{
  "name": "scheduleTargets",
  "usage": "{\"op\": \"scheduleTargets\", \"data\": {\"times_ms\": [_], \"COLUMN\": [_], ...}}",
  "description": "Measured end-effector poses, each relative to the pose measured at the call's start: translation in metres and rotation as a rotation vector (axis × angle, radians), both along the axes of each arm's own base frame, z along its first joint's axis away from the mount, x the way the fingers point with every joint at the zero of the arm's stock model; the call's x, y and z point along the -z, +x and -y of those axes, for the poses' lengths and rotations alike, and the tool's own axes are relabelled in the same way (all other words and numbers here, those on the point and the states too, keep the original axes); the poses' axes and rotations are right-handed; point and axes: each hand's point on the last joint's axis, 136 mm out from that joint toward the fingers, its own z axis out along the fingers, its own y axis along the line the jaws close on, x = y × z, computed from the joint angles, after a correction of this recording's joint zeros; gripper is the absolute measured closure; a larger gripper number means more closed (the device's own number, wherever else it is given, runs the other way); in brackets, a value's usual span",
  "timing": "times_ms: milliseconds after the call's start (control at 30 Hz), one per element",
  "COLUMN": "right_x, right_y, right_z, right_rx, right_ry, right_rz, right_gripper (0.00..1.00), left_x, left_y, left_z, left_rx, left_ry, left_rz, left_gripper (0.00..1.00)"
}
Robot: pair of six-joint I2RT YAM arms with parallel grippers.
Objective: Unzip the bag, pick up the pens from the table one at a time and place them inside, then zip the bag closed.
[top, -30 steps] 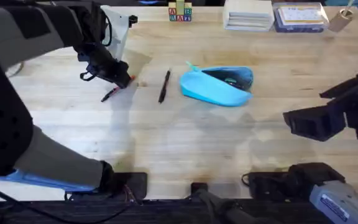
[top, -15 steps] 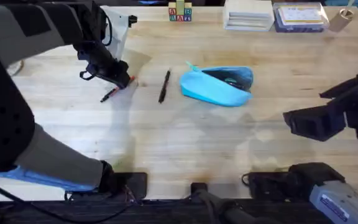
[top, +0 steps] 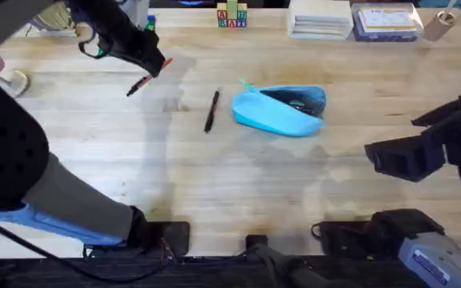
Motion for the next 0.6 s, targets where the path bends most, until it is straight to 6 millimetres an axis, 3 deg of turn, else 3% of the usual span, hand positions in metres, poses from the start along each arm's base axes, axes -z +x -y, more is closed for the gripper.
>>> {"op": "scheduleTargets", "data": {"times_ms": [333,600], "right_x": [0.0,0.0], "right_y": [0.0,0.0], "right_z": [0.0,0.0], "right_rx": [0.0,0.0], "right_ry": [0.0,0.0], "right_rz": [0.0,0.0], "right_gripper": [0.003,0.005], "left_x": [-0.064,-0.078], "left_y": [0.024,0.024], "left_z": [0.013,0.047], "left_rx": [0.031,0.114], "left_ry": [-0.023,-0.029], "left_rz": [0.122,0.14], "left_gripper": [0.958,0.958]}}
